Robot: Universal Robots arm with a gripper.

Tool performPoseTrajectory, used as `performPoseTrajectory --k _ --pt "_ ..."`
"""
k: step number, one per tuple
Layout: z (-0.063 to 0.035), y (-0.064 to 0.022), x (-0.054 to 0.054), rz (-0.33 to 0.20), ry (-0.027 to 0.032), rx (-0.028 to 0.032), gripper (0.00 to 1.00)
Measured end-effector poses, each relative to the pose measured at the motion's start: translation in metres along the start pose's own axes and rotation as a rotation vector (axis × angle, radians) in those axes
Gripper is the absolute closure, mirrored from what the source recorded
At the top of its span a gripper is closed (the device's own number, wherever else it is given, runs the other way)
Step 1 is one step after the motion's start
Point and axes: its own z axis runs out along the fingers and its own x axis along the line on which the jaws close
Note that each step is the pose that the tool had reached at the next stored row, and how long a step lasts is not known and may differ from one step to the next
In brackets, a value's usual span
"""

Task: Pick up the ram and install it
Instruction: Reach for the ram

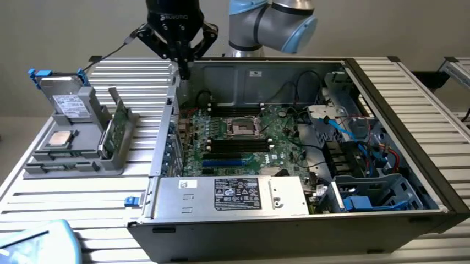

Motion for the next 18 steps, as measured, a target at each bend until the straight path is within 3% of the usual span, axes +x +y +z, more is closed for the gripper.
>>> performPoseTrajectory --k 7,11,18 --pt "0.0007 -0.0024 0.032 0.0 0.0042 0.0003 0.89" --pt "0.0022 -0.0041 0.05 0.001 0.0138 0.0009 0.89" --pt "0.0048 -0.0068 0.081 0.002 0.0366 0.0026 0.89"
